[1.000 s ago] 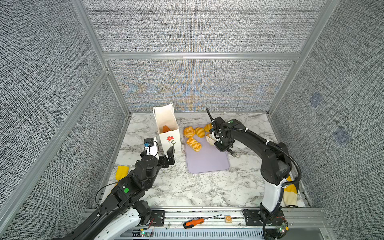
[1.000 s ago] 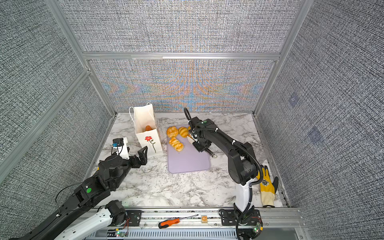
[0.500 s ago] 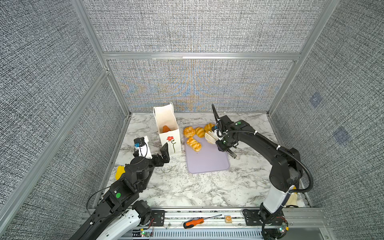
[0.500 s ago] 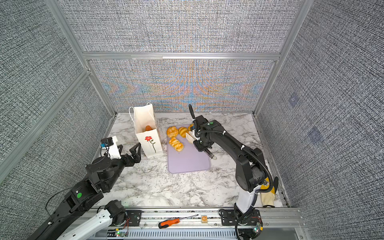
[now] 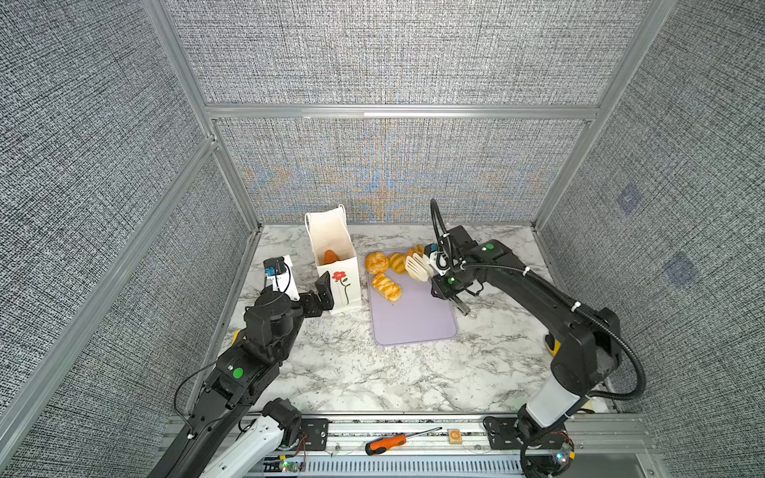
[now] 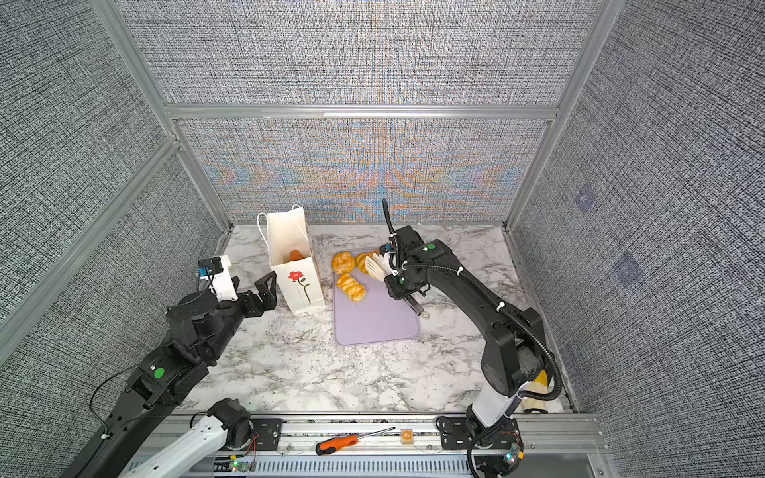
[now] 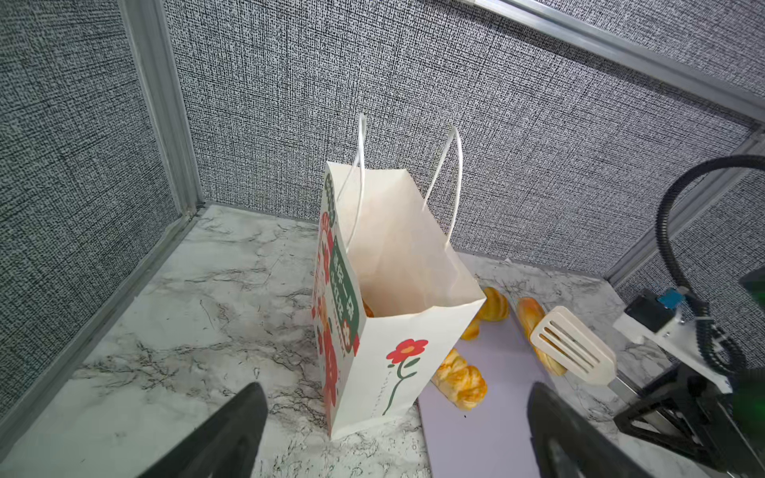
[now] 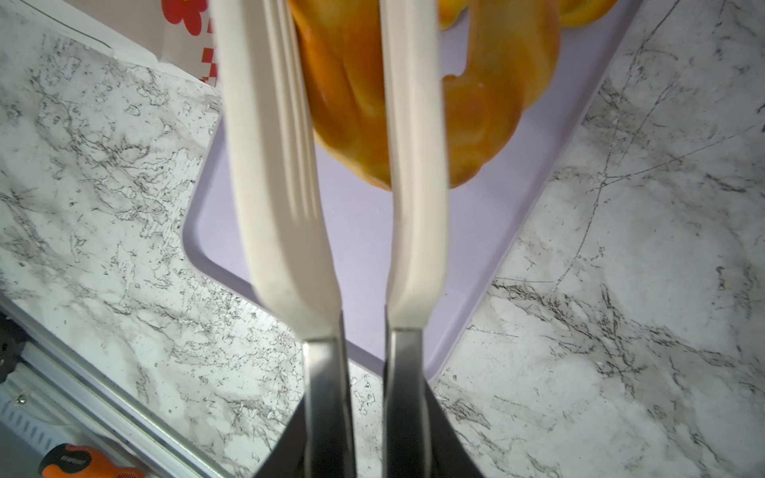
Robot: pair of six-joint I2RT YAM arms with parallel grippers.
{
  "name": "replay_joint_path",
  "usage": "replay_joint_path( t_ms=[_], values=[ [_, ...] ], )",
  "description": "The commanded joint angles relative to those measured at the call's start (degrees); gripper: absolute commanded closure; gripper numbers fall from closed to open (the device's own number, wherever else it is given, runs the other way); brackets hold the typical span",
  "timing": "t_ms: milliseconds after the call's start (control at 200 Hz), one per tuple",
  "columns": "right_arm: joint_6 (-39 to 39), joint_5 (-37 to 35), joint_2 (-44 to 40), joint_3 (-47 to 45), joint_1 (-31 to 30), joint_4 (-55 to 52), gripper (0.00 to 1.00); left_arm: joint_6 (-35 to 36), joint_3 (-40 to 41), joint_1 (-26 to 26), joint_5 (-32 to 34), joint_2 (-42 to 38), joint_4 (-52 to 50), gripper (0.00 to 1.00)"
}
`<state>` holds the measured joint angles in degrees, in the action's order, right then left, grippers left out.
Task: Pack bread into a paper bag
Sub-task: Place the bread in the paper bag.
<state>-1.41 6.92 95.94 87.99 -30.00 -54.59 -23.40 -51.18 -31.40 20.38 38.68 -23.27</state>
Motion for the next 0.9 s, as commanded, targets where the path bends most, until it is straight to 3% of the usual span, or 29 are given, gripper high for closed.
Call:
replay_joint_path(
  t_ms=[0,465,896],
  values=[
    [0.86,2.1,-1.38,0.08,-0.32,1.35,0.7,1.16,-0.41,2.36,-3.37,0.67,-0.26,0.01],
    [3.35,6.69,-4.86,4.14,-4.55,2.78,0.69,2.39,-0.9,22.17,-21.92,5.39,2.41,0.01],
    [5.13,11.06,-6.23,10.03,-10.71,7.6,0.69,1.66,0.19,27.65,-27.63,6.05,2.88,0.01]
  ],
)
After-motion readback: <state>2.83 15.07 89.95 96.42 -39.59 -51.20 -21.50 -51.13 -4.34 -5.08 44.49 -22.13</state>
